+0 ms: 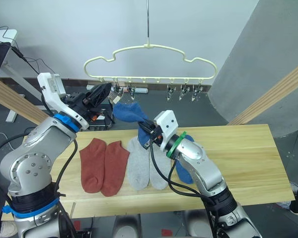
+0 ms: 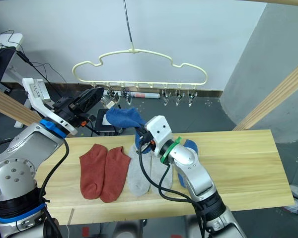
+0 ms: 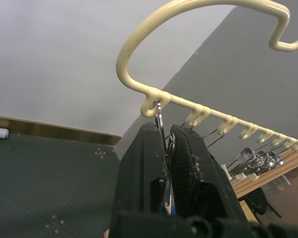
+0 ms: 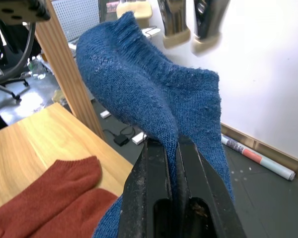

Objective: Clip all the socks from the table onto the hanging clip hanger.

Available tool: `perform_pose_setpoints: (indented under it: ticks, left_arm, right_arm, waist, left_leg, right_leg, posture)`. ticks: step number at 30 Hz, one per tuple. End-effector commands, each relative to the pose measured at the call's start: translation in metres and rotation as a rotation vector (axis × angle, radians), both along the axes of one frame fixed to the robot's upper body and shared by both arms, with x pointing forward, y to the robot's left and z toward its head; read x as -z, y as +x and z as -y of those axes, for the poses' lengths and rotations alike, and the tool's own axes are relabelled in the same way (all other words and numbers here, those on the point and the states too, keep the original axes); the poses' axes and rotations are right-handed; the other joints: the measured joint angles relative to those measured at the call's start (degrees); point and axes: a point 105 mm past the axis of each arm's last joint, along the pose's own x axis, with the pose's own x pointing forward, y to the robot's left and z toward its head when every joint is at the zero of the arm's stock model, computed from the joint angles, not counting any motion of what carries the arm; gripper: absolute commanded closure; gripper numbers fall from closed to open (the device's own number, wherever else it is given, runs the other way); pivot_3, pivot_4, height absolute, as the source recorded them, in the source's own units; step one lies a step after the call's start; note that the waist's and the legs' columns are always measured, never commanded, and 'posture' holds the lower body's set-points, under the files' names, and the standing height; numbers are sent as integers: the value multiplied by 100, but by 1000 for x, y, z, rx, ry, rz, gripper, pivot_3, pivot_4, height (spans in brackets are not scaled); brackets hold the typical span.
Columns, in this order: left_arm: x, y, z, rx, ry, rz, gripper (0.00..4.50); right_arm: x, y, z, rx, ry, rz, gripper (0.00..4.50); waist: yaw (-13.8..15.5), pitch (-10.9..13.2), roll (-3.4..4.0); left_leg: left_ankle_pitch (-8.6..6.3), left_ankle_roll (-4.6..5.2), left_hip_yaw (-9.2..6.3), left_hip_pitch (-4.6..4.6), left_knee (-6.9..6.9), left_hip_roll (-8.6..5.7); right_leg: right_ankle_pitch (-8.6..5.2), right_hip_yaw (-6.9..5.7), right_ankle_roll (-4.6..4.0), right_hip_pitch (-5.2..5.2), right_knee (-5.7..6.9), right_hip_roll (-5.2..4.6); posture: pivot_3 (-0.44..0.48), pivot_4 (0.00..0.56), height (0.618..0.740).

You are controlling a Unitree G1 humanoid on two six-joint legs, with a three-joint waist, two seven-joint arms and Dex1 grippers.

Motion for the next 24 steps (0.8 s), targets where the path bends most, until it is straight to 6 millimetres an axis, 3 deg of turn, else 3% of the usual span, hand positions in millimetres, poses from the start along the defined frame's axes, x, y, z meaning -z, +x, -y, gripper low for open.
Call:
perform_pose_setpoints:
  ticks: [1, 10, 24]
  left_arm:
    - [-11, -8, 3, 14, 5, 56, 4391]
    - [-11, -6, 1, -2, -9, 59, 4391]
    - [-9, -7, 3, 6, -14, 55, 4391]
  right_arm:
    - [-15, -3, -6, -16, 40, 53, 4500]
    - [-3, -5, -4, -20, 6, 23, 4500]
    - [-8, -6, -12, -42, 7, 30, 4500]
  waist:
    - [0, 0, -1]
    - [1, -3, -5]
    - [-1, -3, -5]
  left_leg:
    - [0, 0, 0, 0, 0, 0]
    - [0, 0, -1, 0, 4, 0]
    - [9, -15, -8, 6, 29, -3]
  right_leg:
    - [0, -1, 0, 0, 0, 0]
    - [1, -1, -1, -3, 15, -1]
    - [1, 0, -1, -11, 69, 3]
  posture:
    - [-15, 328, 740]
    - [-11, 324, 740]
    - [-12, 323, 740]
